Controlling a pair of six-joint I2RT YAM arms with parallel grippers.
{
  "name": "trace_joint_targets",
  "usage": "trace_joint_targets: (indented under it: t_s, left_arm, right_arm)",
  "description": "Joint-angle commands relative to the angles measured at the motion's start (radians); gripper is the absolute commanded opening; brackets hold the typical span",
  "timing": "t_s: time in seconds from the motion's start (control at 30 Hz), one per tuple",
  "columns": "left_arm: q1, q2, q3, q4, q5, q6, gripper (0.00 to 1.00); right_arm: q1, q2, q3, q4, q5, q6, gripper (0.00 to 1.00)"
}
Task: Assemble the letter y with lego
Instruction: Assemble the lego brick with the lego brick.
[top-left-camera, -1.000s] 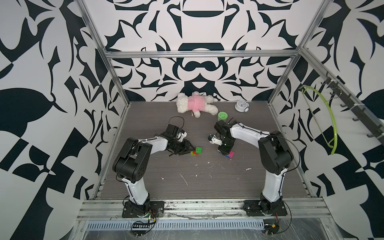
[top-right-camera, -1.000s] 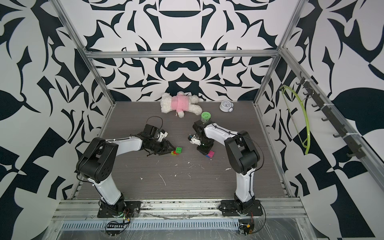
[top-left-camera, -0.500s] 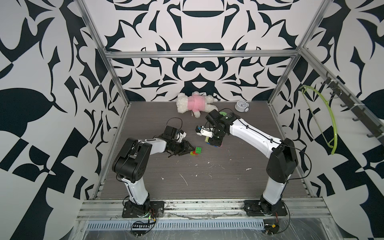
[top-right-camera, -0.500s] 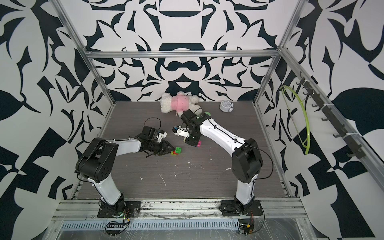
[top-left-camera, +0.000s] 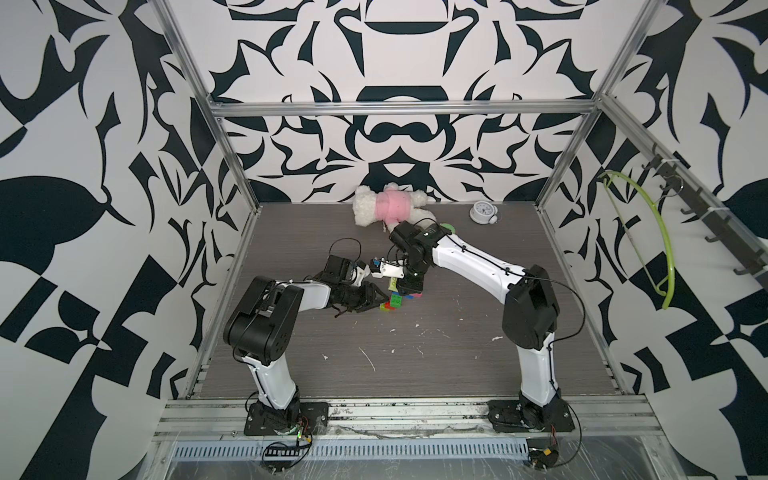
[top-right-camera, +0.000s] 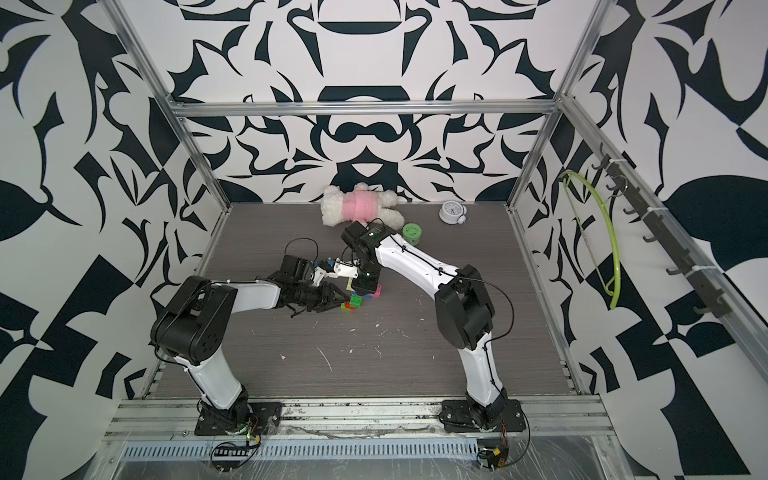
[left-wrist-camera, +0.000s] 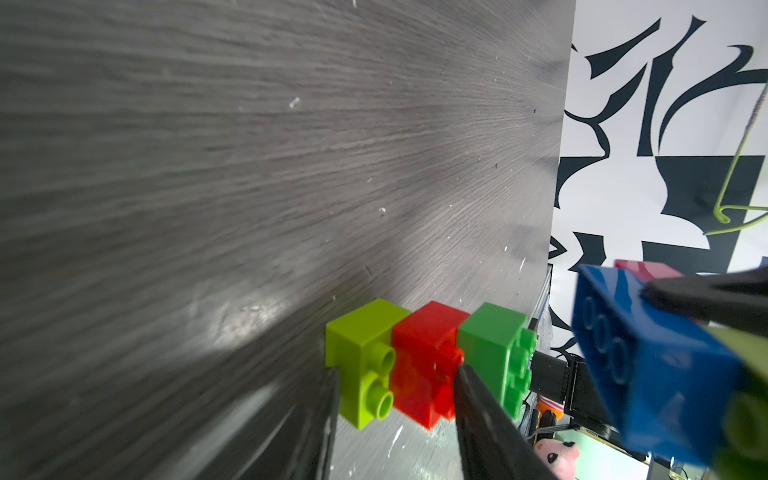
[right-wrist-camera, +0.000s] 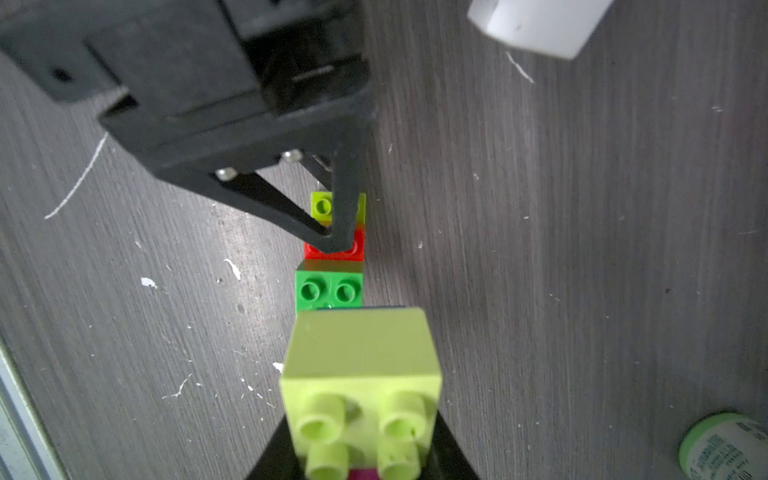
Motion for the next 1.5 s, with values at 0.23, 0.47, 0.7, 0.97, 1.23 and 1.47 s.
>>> trace_joint_targets:
  t_s: [0.23,0.47,0.7,0.97,1.23,1.47]
  left_arm:
    - [0.013,0.052,-0.064,-0.001,-0.041,-0.008,0.49]
    - [0.017,0.072,-0.091,0.069,-0.023,-0.028,0.49]
    - [0.017,0.084,-0.101,0.087,-0.015,-0.043,0.49]
    - [0.017,0.095,-0.100,0.087,-0.015,-0.043,0.49]
    - [0.017,0.095,-0.097,0.083,-0.015,-0.044,0.49]
    - [0.017,0.094,-0.095,0.077,-0.018,-0.041,0.49]
  right_arm:
    - [0.029,0.013,0.071,-0.041,-0.034,-0.016,0.20]
    - [0.033,0.013,0.074,-0.056,-0.003,-0.013,0.19]
    - [0.037,0.001,0.068,-0.062,0.004,-0.008,0.19]
    - [0.052,0.037,0.108,-0.095,0.043,-0.023,0.19]
    - [0.064,0.062,0.130,-0.113,0.061,-0.032,0.18]
    - [0.069,0.079,0.147,-0.126,0.067,-0.035,0.18]
